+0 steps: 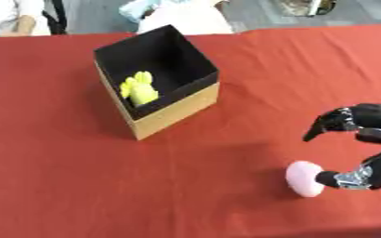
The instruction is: Pick up objects on the table and place them in the box.
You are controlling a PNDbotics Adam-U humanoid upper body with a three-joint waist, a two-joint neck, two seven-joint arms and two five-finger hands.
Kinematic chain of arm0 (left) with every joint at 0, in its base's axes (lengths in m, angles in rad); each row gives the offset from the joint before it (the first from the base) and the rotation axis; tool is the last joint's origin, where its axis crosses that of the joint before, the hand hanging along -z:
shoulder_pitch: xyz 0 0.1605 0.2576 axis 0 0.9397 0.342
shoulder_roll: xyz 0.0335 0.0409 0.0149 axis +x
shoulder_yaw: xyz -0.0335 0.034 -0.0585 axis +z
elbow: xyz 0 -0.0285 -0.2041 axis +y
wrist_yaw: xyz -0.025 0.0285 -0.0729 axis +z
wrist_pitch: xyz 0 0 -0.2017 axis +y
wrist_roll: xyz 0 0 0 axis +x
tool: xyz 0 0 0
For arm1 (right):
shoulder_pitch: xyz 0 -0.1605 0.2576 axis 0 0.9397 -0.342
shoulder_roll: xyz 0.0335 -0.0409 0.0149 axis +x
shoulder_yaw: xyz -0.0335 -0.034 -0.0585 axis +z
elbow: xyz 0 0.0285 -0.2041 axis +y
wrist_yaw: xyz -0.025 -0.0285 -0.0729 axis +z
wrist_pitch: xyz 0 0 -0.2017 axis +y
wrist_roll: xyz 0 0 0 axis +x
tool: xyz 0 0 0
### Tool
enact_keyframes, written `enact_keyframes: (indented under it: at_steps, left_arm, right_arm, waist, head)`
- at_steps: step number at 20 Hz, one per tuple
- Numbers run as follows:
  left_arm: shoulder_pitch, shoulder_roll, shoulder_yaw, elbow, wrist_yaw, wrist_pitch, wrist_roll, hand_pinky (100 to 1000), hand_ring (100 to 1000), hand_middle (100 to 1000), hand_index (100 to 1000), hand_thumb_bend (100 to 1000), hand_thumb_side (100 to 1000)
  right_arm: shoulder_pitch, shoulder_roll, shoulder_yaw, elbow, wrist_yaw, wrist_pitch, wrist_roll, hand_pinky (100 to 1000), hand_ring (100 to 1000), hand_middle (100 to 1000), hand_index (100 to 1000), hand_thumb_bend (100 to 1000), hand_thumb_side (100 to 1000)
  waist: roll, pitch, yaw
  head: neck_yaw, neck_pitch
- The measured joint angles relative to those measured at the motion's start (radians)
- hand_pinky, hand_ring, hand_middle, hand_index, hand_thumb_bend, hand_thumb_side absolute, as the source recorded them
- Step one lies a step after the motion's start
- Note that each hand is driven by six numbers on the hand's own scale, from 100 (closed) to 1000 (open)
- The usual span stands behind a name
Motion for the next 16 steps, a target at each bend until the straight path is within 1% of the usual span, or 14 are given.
enact_keyframes:
  at_steps: [5, 8, 9, 10, 11, 12, 14, 16]
  left_arm:
    - [0.0, 0.0, 0.0, 0.0, -0.003, 0.0, 0.0, 547, 804, 674, 819, 100, 285]
    - [0.0, 0.001, 0.0, 0.0, -0.004, 0.0, 0.0, 547, 804, 674, 819, 100, 286]
    - [0.0, 0.001, 0.0, 0.0, -0.004, 0.0, 0.0, 546, 804, 674, 819, 100, 286]
    - [0.0, 0.001, 0.0, 0.0, -0.004, 0.0, 0.0, 546, 804, 674, 819, 100, 286]
    - [0.0, 0.001, 0.0, 0.0, -0.004, 0.0, 0.0, 546, 804, 674, 819, 100, 287]
    - [0.0, 0.001, 0.0, 0.0, -0.004, 0.0, 0.0, 546, 804, 674, 819, 100, 287]
    - [-0.001, 0.001, 0.0, 0.0, -0.004, 0.0, 0.0, 546, 805, 674, 819, 100, 289]
    - [-0.001, 0.001, 0.0, 0.0, -0.004, 0.0, 0.0, 545, 805, 674, 818, 100, 290]
  right_arm:
    - [0.01, 0.0, 0.014, 0.0, 0.012, -0.005, -0.007, 823, 825, 729, 831, 450, 707]
    - [0.011, 0.001, 0.014, 0.0, 0.045, -0.002, -0.015, 815, 807, 710, 830, 478, 593]
    - [0.013, 0.001, 0.014, 0.0, 0.059, 0.001, -0.018, 814, 806, 709, 831, 482, 573]
    - [0.018, 0.002, 0.015, 0.0, 0.074, 0.005, -0.02, 805, 798, 701, 831, 487, 505]
    - [0.02, 0.004, 0.016, 0.0, 0.09, 0.011, -0.02, 795, 791, 697, 833, 471, 458]
    - [0.023, 0.009, 0.017, 0.0, 0.102, 0.02, -0.021, 787, 789, 703, 848, 441, 449]
    - [0.027, 0.017, 0.02, 0.0, 0.125, 0.041, -0.021, 778, 784, 710, 864, 451, 422]
    - [0.027, 0.023, 0.025, 0.0, 0.138, 0.061, -0.018, 766, 774, 704, 874, 441, 429]
  waist:
    - [0.0, 0.0, 0.003]
    - [0.001, 0.0, 0.003]
    - [0.002, 0.0, 0.003]
    - [0.003, 0.0, 0.003]
    - [0.004, 0.0, 0.003]
    - [0.005, 0.0, 0.003]
    - [0.006, 0.001, 0.003]
    - [0.006, 0.001, 0.003]
  head:
    - [0.0, 0.0]
    - [-0.001, 0.0]
    - [-0.001, 0.0]
    - [-0.001, 0.0]
    - [-0.001, 0.0]
    - [-0.002, 0.0]
    - [-0.003, 0.0]
    - [-0.005, 0.0]
